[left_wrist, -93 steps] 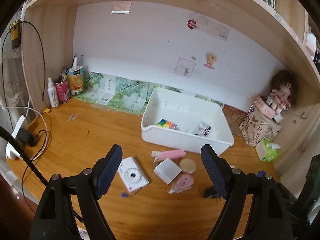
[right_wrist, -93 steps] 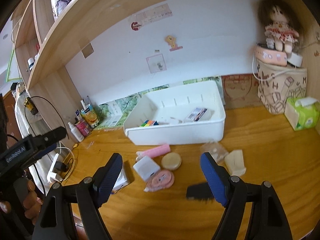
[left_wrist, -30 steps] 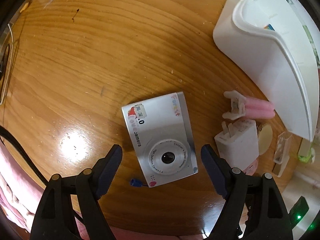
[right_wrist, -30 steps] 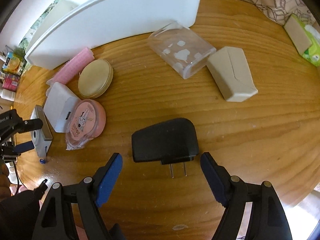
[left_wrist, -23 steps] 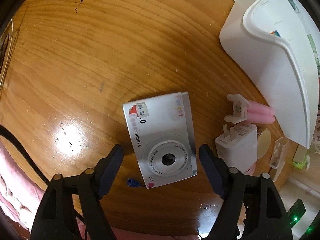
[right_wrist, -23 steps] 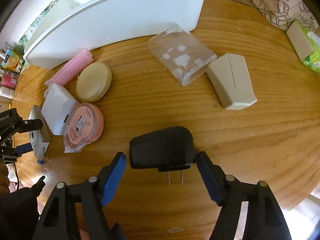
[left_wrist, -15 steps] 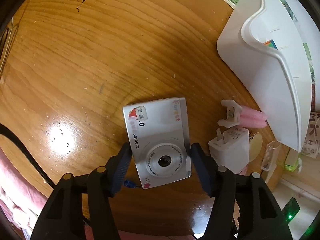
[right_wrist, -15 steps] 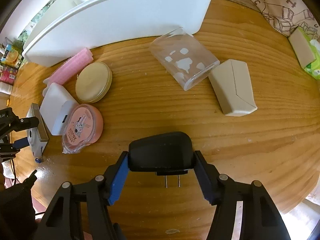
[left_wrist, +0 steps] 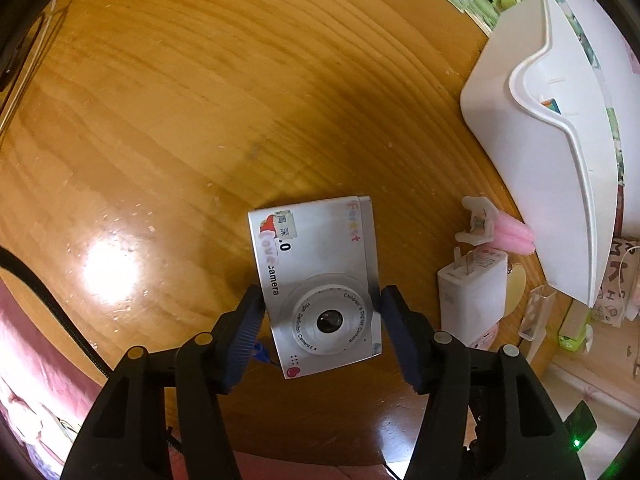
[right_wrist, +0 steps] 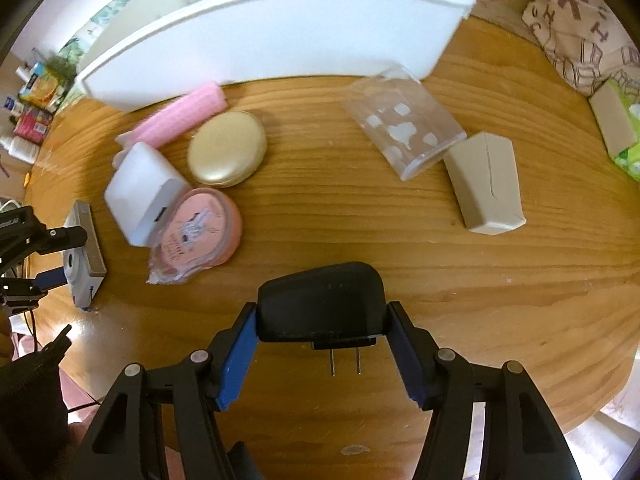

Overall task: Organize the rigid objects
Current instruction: 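Grasp the white photo device with left gripper while right grasps black plug adapter, then lift the white device and black adapter and carry both over the bin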

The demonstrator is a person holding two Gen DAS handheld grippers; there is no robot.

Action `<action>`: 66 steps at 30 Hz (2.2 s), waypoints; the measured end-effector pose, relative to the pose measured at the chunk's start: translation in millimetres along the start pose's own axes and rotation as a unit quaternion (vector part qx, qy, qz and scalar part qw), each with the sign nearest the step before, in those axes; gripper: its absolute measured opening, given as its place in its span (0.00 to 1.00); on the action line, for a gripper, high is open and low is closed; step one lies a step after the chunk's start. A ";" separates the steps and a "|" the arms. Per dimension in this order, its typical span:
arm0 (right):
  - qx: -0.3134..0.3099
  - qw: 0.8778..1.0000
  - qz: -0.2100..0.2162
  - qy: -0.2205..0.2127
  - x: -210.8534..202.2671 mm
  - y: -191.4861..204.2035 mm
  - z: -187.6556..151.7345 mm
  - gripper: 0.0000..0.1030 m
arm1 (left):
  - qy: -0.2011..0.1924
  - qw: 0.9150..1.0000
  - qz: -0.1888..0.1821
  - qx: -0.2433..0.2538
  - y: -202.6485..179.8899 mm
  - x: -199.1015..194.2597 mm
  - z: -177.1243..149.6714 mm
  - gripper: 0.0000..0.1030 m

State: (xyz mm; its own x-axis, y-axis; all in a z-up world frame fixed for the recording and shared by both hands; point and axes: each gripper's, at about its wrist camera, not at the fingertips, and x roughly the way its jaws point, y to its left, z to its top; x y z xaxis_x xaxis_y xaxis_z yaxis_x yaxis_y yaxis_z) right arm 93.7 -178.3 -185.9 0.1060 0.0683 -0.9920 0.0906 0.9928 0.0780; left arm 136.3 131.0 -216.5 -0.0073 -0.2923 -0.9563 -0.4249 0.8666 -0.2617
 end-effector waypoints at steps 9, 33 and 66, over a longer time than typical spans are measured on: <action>-0.021 0.999 0.003 -0.050 -20.7 15.4 -10.4 0.62 | -0.057 0.998 -0.011 -0.004 11.4 -25.8 -6.2 0.60; -0.072 0.972 0.037 -0.219 -83.1 42.7 -21.6 0.62 | -0.235 0.962 -0.120 0.064 4.3 -100.4 -27.0 0.51; -0.076 0.896 0.053 -0.434 -118.4 42.3 34.4 0.62 | -0.371 0.876 -0.143 0.274 -106.5 -167.2 -2.7 0.51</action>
State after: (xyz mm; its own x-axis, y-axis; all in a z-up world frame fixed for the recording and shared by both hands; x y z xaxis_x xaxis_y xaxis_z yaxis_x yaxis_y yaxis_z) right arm 119.1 -147.8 -61.8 0.8426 0.1274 -0.5233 -0.0957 0.9916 0.0874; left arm 180.4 86.5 -28.4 0.7052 -0.3619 -0.6097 0.1859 0.9242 -0.3336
